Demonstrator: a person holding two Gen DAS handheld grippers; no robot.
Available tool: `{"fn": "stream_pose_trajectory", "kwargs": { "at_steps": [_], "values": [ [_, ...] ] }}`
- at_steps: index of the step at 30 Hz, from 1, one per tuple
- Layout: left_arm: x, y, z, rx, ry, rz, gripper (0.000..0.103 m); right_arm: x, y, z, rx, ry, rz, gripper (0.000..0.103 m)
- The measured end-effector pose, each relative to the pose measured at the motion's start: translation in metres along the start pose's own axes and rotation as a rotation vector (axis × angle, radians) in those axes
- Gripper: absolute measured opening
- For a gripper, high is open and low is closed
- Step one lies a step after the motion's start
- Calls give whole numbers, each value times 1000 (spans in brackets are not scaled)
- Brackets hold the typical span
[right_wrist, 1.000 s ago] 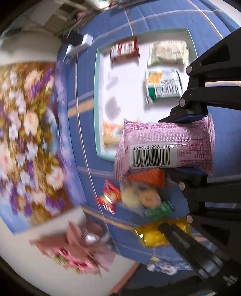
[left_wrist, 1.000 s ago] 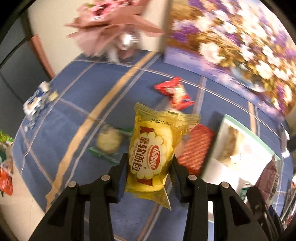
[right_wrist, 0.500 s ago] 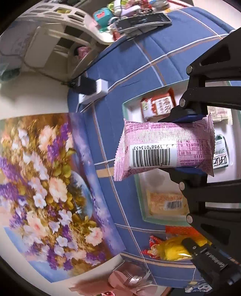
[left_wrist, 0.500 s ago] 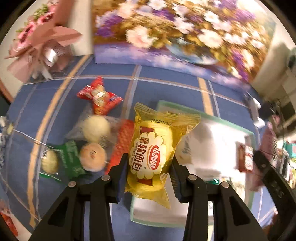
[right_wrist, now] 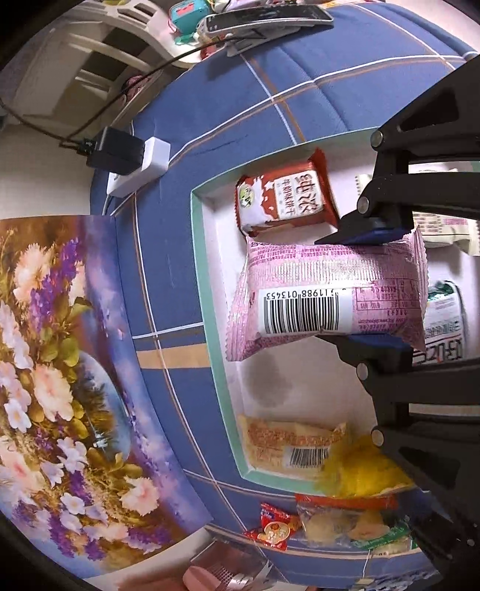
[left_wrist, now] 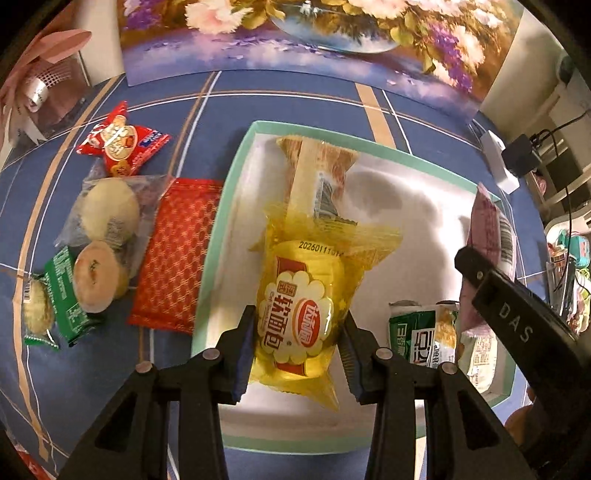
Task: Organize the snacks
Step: 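Lift the yellow bread bag and pink pack and carry both over the white tray, then open the left tool over the tray while right tool releases the pink pack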
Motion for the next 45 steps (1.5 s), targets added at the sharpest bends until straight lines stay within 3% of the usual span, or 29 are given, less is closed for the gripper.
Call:
{"fn": "stream_pose_trajectory", "kwargs": {
  "at_steps": [21,27,31,35,41,42,45],
  "values": [
    [6,-14,-6,-9,-39,-25,43,0,-40,-9,-52,22,4,43],
    [9,5,-11,11,-51,7,51,2,-33,-14,-50,14,-12,46],
    [11,27,-15,53,-54,33,52,2,-24,-18,-39,11,-25,54],
    [1,46,-17,88,-24,36,52,1,-6,-24,-18,15,-27,54],
    [-25,61,-21,144,56,-20,52,2,26,-29,-3,3,-39,54],
    [-30,62,-21,151,70,-39,53,2,31,-28,-6,3,-37,54],
    [-45,59,-23,160,105,-73,71,2,40,-22,-19,-6,-27,64]
  ]
}}
Point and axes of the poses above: each gripper's, at about its wrist camera, not at the fingertips, and y roughly against the way its jaws point, x to its right, z to its underside, the point moved 1 cm from there along -y, roughly the way its jaws point, and after that the axes turned 4 degrees about y, right-handed, at the moved point
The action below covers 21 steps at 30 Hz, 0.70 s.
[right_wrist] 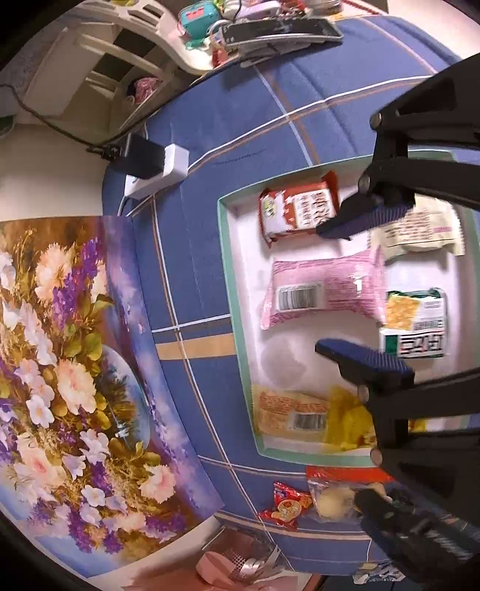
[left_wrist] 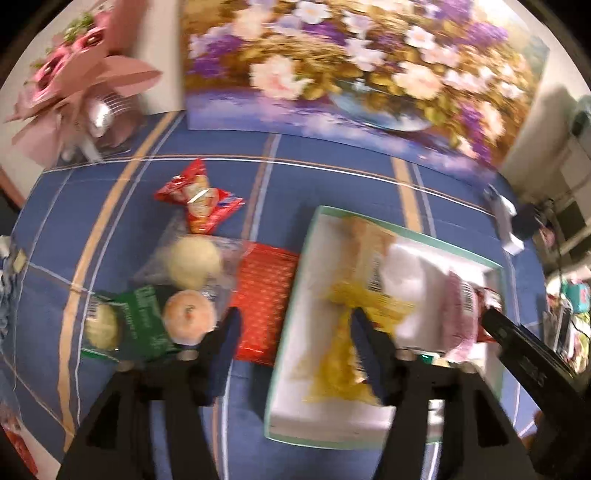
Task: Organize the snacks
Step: 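Open the left tool over the tray while right tool releases the pink pack, then move left tool to the round biscuit pack while right tool approaches the pudding cup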
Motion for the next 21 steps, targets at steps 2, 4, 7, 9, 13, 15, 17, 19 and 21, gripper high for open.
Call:
{"fn": "stream_pose_trajectory", "kwargs": {
  "at_steps": [2,4,7,9,13,15,17,19,21],
  "values": [
    [-10,-1,0,3,23,-15,72,0,3,4,-6,2,3,65],
    [-15,0,0,11,32,-33,78,-2,3,9,-19,7,5,67],
    [-22,-2,0,19,35,-69,86,-6,1,17,-34,15,8,71],
    [-27,-4,0,16,40,-86,88,-9,0,22,-44,21,15,81],
    [-35,-8,1,8,47,-110,89,-17,3,28,-43,39,-2,83],
    [-39,-9,1,6,53,-125,89,-21,5,31,-41,44,-2,89],
    [-43,-9,1,5,61,-131,89,-25,6,34,-37,51,1,96],
    [-48,-9,0,2,74,-137,89,-29,8,36,-32,63,2,99],
    [-53,-7,-1,5,86,-137,89,-33,9,40,-25,72,2,101]
  ]
}}
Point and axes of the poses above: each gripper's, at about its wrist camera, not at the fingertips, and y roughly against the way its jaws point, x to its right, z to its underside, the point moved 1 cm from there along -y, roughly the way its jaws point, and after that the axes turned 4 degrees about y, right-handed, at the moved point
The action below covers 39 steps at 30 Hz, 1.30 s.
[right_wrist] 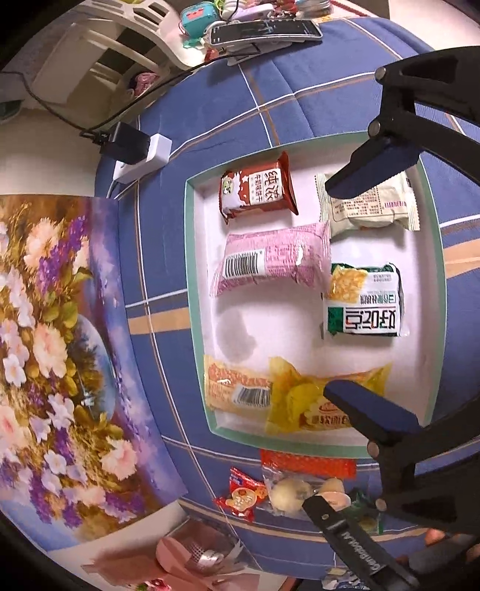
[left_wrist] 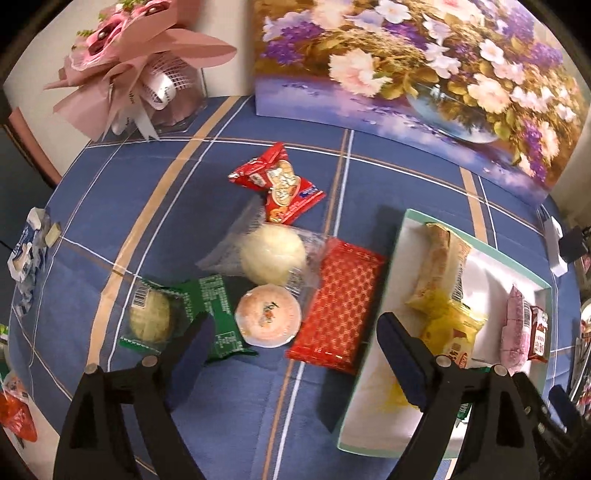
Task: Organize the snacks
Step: 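Move left tool to the round biscuit pack while right tool approaches the pudding cup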
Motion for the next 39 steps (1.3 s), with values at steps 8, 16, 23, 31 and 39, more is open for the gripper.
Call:
{"fn": "stream_pose_trajectory", "kwargs": {
  "at_steps": [8,16,23,31,39],
  "values": [
    [-23,4,-5,3,56,-42,89,-19,3,8,-6,28,-15,103],
    [-46,8,-7,2,100,-50,89,-43,15,10,-7,19,-42,103],
    [-85,12,-12,3,190,-61,89,-79,20,12,9,77,-67,103],
    [-146,11,-11,10,342,-111,89,-124,15,19,-2,150,-132,103],
    [-193,5,1,-1,491,-114,96,-165,10,28,7,226,-195,103]
  ]
}}
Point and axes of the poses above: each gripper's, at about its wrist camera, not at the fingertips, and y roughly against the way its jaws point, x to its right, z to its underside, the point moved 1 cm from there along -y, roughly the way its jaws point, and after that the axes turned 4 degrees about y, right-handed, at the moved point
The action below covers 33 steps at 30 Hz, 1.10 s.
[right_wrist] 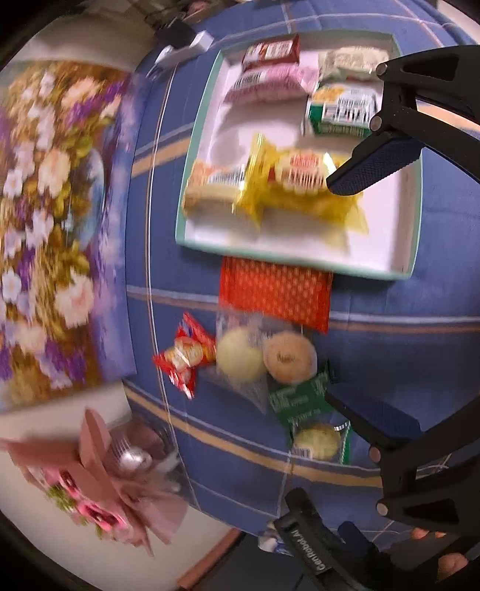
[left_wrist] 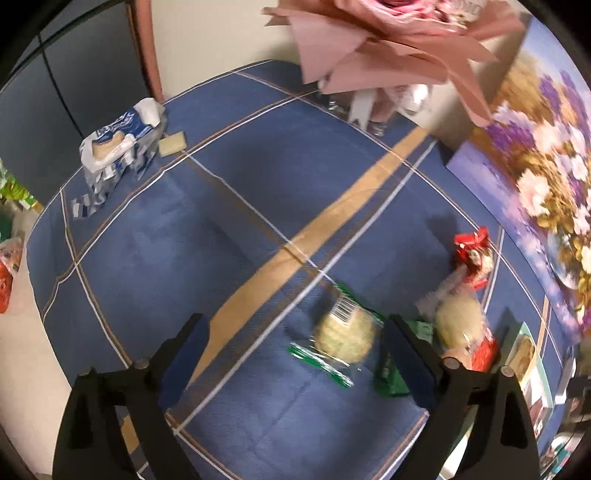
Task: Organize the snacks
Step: 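Move left tool to the round biscuit pack while right tool approaches the pudding cup, then grasp the round biscuit pack with left tool while right tool grasps the pudding cup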
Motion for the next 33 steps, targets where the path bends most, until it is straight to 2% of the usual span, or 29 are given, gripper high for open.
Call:
{"fn": "stream_pose_trajectory", "kwargs": {
  "at_steps": [6,12,16,19,30,33],
  "values": [
    [-10,-19,-2,-46,26,1,97,-33,-29,1,-38,71,-51,103],
    [-1,-44,2,-141,39,68,99,-44,-48,-2,-43,105,-58,102],
    [15,-53,6,-158,-10,86,99,-40,-57,-9,-40,88,-63,92],
    [27,-61,9,-173,-48,87,99,-36,-63,-15,-39,77,-66,91],
    [38,-84,14,-206,-45,88,99,-45,-89,-28,-55,85,-96,73],
    [39,-90,14,-217,-45,86,92,-53,-95,-32,-50,101,-96,63]
  ]
}}
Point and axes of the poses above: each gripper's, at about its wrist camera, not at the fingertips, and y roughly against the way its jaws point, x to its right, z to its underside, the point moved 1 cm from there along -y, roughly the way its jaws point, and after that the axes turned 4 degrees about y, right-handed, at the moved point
